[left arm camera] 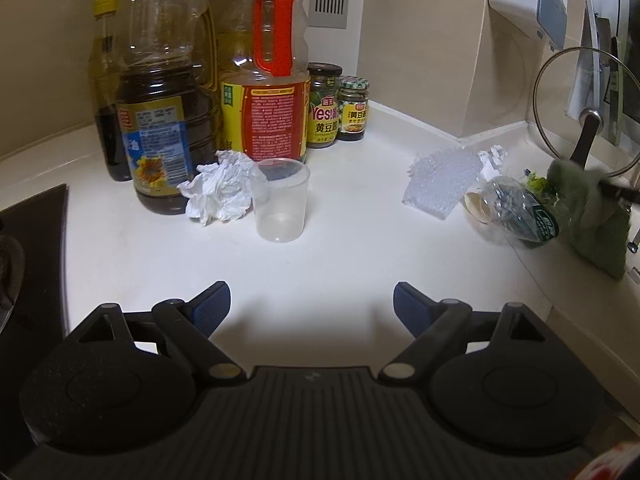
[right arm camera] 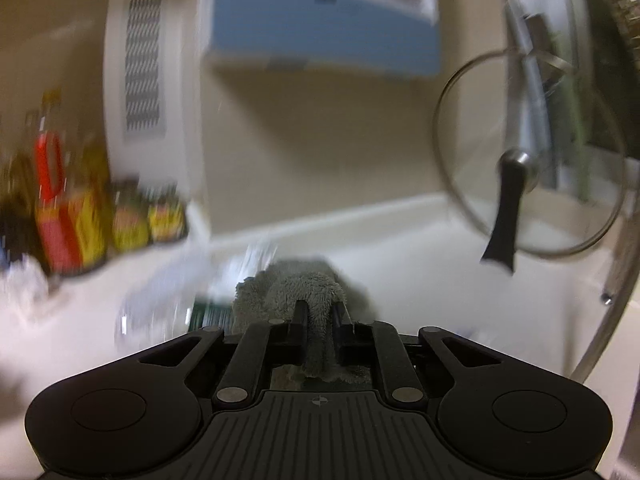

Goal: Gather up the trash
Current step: 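Grasp the green-grey cloth with right gripper while left gripper grasps plastic cup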

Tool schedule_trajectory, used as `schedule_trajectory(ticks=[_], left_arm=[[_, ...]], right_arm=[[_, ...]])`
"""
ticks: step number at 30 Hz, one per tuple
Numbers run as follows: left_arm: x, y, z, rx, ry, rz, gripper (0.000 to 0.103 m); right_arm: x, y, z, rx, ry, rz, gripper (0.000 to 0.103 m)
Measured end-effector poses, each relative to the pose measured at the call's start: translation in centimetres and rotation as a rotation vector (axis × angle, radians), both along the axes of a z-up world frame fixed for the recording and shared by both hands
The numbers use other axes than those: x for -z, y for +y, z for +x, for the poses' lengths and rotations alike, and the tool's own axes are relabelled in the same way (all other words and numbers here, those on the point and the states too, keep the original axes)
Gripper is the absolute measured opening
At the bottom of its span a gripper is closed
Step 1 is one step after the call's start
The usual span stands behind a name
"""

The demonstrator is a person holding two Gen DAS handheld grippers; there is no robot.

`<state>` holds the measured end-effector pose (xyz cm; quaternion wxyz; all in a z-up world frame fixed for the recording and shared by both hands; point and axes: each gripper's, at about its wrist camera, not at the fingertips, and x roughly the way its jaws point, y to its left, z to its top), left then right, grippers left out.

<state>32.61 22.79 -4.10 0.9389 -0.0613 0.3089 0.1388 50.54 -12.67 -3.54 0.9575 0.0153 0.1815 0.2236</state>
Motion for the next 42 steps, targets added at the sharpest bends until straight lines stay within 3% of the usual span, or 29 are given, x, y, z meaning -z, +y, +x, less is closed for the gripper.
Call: schedule_trajectory(ticks=[6,16,22,28,34,39,42], left_arm=[[0.4,0.8,1.8,0.023,-0.016,0.013,0.087],[1.6,2.5,4.8,0.032,-0.032,0.086,0.087],[1.6,3.3,6.3,0.035,-0.055,0.117,0.087],[1.4,4.3,8.0,0.031,-0.078,0.124,0.086],[1.6,4.8,9.6,0.035,-0.078,0.139,0.076],[1.7,5.0,10.0,0.031,-0.075,0.14,0.049],[1.5,5.0,9.6,0.026,-0.081,0.14,0.049]], right_arm=[[-4.6,-3.2,-0.4,0.051,-0.083,0.121,0.012],[-10.5,-5.7,-2.8,0.119,-0.201,0.228,0.012],[-12.6,-6.0,-3.9,0.144,-0.205,0.259,0.012],[-12.5,-5.8,-4.3,0.164,-0.187,0.254,0.012],[-12.1,-5.8,-4.8,0.181,-0.166,0.254,0.012],[-12.2,-6.0,-5.7,0.182,-0.165,0.256,0.012],[-12.2,-6.2,-6.2,0.176,-0.163,0.264,0.012]])
